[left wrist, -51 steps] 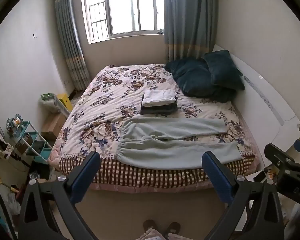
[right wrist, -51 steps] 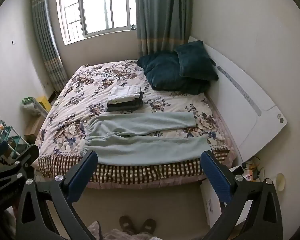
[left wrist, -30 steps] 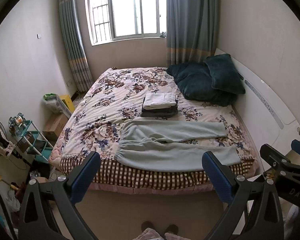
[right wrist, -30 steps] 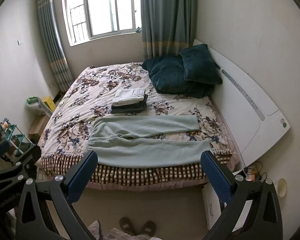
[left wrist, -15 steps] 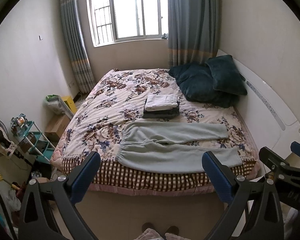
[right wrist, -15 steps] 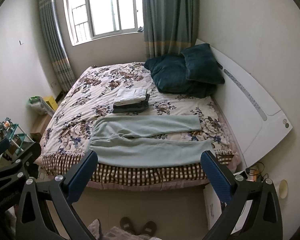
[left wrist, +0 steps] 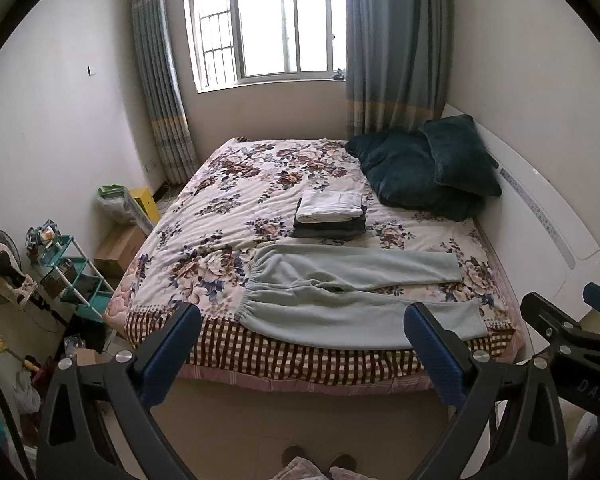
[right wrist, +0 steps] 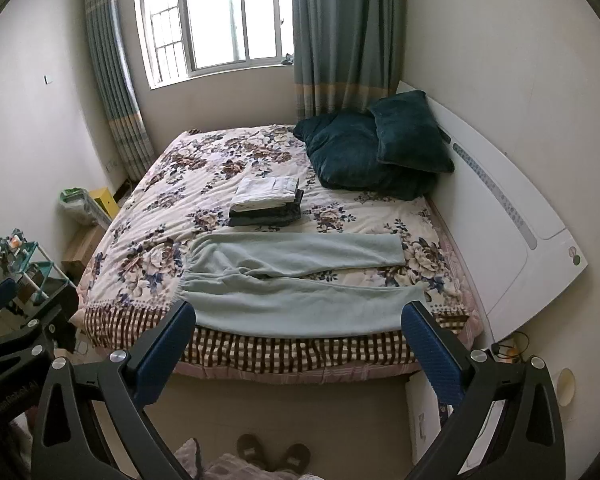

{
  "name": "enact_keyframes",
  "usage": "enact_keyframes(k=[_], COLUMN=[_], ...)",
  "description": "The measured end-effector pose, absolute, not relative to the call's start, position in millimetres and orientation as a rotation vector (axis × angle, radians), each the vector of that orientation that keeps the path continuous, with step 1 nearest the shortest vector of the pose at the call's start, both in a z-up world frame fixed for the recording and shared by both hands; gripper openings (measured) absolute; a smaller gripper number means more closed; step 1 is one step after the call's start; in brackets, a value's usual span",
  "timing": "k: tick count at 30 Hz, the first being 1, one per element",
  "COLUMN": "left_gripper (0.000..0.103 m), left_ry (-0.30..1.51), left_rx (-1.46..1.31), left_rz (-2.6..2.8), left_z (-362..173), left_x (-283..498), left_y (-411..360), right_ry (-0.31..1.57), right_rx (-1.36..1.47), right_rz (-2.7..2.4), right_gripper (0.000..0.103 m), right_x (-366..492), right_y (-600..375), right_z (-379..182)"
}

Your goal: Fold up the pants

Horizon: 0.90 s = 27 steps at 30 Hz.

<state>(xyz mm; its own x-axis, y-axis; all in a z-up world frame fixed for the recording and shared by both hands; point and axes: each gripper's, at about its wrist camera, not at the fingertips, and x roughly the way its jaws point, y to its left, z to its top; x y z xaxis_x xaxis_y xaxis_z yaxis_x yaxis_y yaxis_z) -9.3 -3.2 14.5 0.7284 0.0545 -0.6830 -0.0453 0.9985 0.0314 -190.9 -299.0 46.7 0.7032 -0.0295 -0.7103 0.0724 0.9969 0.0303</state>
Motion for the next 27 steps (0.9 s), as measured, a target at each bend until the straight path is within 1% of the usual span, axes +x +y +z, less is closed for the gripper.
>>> enact_keyframes(k=[27], left_gripper=[0.103], left_ry=[0.754], left_rx=[0.016], left_rz=[0.057], left_z=[14.0], left_x=[-11.0], left_y=[-2.2], right_ry=[0.787], right_rx=[0.056], right_rz=[-0.058], right_gripper=[0.103], right_x=[-188.9], right_y=[-298.7], right_z=[43.5])
